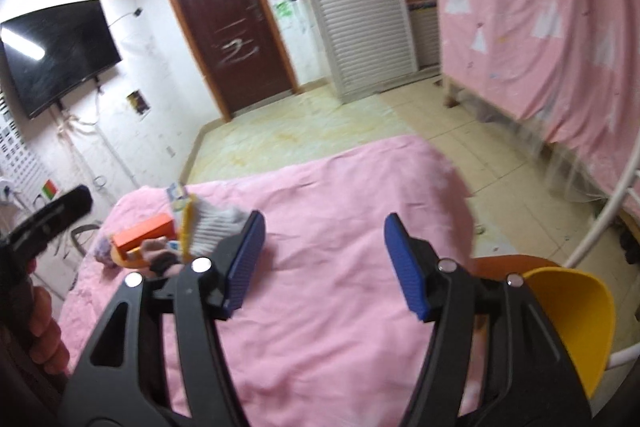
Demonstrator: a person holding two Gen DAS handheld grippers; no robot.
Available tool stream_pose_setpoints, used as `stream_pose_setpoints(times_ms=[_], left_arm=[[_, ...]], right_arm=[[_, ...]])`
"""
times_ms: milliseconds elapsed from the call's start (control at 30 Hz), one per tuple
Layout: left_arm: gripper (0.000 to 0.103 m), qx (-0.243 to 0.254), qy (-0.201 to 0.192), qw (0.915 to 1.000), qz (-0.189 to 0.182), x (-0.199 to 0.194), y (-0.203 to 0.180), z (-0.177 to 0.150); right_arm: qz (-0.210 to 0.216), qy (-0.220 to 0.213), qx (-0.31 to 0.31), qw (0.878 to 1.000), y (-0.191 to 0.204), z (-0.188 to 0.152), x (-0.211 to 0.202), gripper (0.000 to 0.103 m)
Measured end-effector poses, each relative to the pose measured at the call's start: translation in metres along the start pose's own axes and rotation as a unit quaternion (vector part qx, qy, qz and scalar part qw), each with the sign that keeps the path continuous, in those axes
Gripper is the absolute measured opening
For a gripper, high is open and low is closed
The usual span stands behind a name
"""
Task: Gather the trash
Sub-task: 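Move both tools back over the remaining bed clutter, then grasp the purple knit glove with the left gripper while the right grasps the white knit glove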
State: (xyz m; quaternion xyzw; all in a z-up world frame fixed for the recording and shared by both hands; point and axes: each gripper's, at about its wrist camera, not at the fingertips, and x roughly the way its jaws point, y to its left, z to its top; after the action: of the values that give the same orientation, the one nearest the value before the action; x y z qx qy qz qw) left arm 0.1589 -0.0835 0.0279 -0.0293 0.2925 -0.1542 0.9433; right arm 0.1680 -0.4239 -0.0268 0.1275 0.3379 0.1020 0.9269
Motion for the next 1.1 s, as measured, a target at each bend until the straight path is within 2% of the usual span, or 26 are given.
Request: stream_pose_setpoints(times_ms=[167,267,367,467,567,767,900,1033,1100], left_arm=[[0.076,-0.047,-0.005,0.9981,0.04,-0.008,0.059,0.001],[0.076,-0.075,-0.004,0.9951,0.064,-0.009,0.094,-0.003],[0.076,-0.098,0.007,0.9915,0.085,-0.003,0.123,-0.011],[0.076,-0.11,0.023,0.9887,0.099,0.002,0.142,-0.02],[0.076,-0.123,0.042,0.9853,0.112,0.009,0.162,-0.031],[0.076,-0.132,0.075,0.9793,0.134,0.021,0.181,-0.049],[0.076,-0.143,0.104,0.9737,0.143,0.033,0.191,-0.058],[0.076,-0.146,0.122,0.972,0.137,0.044,0.191,-0.065],[0.069,-0.141,0.128,0.9722,0.136,0.047,0.19,-0.066]], right_arm=[[0.02,0.028,-0.02,0.999,0.034,0.002,0.028,0.061],[0.03,0.04,-0.029,0.998,0.049,0.002,0.041,0.067],[0.041,0.054,-0.037,0.997,0.062,0.001,0.052,0.068],[0.045,0.064,-0.05,0.996,0.077,-0.001,0.065,0.076],[0.043,0.077,-0.058,0.994,0.086,-0.003,0.078,0.078],[0.023,0.099,-0.07,0.992,0.094,-0.007,0.102,0.087],[0.01,0.103,-0.078,0.992,0.095,-0.007,0.111,0.088],[0.009,0.109,-0.073,0.991,0.094,-0.009,0.12,0.088],[0.011,0.112,-0.069,0.991,0.091,-0.01,0.124,0.087]])
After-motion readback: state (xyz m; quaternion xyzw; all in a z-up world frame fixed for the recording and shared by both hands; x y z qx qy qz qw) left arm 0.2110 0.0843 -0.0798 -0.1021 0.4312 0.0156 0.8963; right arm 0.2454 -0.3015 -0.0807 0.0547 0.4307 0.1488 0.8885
